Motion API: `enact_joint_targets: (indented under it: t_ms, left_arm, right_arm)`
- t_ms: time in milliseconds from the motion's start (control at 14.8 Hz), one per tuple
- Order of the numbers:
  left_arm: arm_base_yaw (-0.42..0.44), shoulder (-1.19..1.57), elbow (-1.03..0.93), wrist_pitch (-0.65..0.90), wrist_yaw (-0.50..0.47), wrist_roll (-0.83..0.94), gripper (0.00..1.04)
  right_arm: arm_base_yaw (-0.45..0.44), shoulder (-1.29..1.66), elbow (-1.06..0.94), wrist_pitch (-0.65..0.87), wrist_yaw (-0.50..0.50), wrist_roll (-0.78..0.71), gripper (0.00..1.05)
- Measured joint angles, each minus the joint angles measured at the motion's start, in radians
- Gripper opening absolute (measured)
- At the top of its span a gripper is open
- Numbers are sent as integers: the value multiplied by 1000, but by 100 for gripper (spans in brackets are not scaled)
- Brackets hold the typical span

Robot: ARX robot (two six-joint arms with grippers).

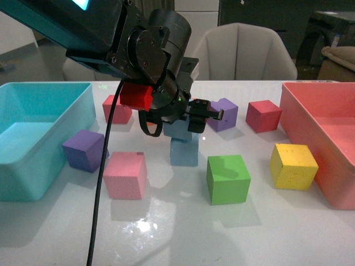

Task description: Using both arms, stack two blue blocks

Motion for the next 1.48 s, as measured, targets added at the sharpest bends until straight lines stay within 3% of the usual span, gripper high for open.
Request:
enact_joint_targets:
  t_ms: [471, 741, 808, 1145, 1279, 1414, 1481]
  left_arm:
    - [-1, 9, 0, 10, 2, -7, 52]
    - [-2, 16, 0, 10, 4, -5, 96]
    - [-2, 16, 0, 10, -1, 3, 100]
    - [-3, 11, 0, 19, -13, 10, 98]
    - [-17, -149, -46, 76, -29, 31, 98]
    - [-77, -486, -366, 318, -11, 11, 98]
    - [-89, -529, -410, 351, -15, 12, 98]
  right_arm:
    - [0, 0, 0, 0, 0, 0, 98]
    - [0, 0, 0, 0, 0, 0, 98]
    - [0, 0, 0, 0, 0, 0, 98]
    - [0, 0, 0, 0, 0, 0, 98]
    - [0, 0, 0, 0, 0, 0, 98]
    - [0, 0, 0, 0, 0, 0, 98]
    - [0, 0, 0, 0, 0, 0, 98]
